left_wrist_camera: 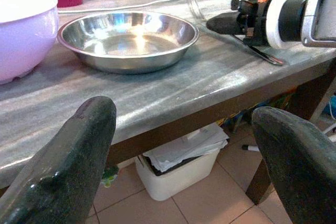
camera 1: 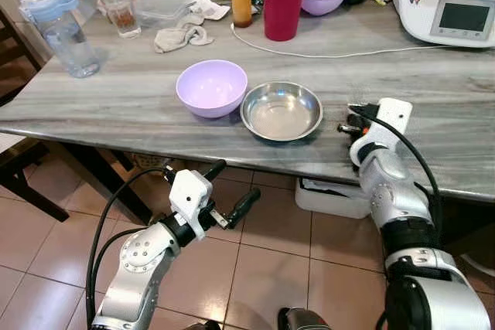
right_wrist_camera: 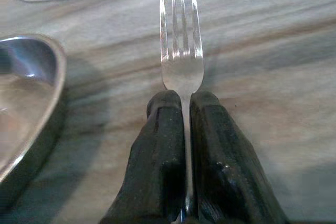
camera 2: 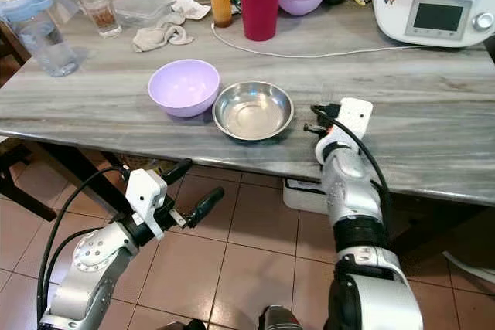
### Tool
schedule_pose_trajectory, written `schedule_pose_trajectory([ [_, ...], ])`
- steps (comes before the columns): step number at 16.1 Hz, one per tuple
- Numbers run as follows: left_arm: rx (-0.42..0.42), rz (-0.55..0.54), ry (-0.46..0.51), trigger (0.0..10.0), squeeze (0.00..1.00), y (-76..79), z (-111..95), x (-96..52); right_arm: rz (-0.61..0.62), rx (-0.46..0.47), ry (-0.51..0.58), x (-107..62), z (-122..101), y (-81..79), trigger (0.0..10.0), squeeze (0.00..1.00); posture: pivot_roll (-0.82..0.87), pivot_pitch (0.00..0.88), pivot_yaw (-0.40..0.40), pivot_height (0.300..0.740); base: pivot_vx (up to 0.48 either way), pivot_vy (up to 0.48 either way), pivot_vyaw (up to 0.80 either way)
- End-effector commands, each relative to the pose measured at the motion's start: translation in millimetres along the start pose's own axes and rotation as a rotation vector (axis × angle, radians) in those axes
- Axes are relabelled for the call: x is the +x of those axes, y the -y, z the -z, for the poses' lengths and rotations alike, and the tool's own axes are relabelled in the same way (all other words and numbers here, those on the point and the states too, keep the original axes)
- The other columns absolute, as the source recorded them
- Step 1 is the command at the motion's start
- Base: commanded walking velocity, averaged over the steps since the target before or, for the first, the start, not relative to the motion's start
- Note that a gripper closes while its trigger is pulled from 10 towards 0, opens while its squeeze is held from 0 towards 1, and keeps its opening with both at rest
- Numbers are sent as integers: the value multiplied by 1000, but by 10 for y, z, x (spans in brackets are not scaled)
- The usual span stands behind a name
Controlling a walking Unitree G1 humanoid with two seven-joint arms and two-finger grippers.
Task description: Setting the table
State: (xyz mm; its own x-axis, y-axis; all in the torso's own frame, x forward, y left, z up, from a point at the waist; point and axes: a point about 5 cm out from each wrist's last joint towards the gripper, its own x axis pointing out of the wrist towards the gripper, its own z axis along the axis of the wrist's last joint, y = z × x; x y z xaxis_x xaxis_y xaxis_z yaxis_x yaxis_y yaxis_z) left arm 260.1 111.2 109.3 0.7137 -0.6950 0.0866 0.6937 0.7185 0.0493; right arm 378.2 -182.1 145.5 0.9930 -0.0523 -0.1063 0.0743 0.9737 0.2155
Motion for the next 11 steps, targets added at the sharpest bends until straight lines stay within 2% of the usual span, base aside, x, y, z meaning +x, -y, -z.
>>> schedule_pose_trajectory([
  [1, 16, 9, 11, 10000, 0, 12, -59, 15, -11, 22, 5, 22, -12, -45, 10000, 0, -238, 159, 59, 740, 0, 0, 0],
  [5, 17, 13, 10, 10000, 0, 18, -75, 13, -24, 25, -9, 64, 15, -106, 10000, 0, -233, 160, 62, 740, 0, 0, 0],
  [6, 17, 13, 9, 10000, 0, 19, -76, 12, -23, 22, -14, 67, 22, -110, 10000, 125, -233, 160, 61, 740, 0, 0, 0],
  [7, 19, 10, 9, 10000, 0, 18, -79, 10, -6, 6, -26, 68, 48, -101, 10000, 780, -232, 160, 60, 740, 0, 0, 0],
  [8, 17, 8, 9, 10000, 0, 24, -78, 9, 23, -8, -32, 67, 71, -63, 10000, 933, -231, 159, 57, 740, 0, 0, 0],
  [11, 10, 5, 7, 10000, 0, 34, -70, 3, 73, -39, -16, 67, 54, 7, 10000, 949, -231, 159, 57, 740, 0, 0, 0],
])
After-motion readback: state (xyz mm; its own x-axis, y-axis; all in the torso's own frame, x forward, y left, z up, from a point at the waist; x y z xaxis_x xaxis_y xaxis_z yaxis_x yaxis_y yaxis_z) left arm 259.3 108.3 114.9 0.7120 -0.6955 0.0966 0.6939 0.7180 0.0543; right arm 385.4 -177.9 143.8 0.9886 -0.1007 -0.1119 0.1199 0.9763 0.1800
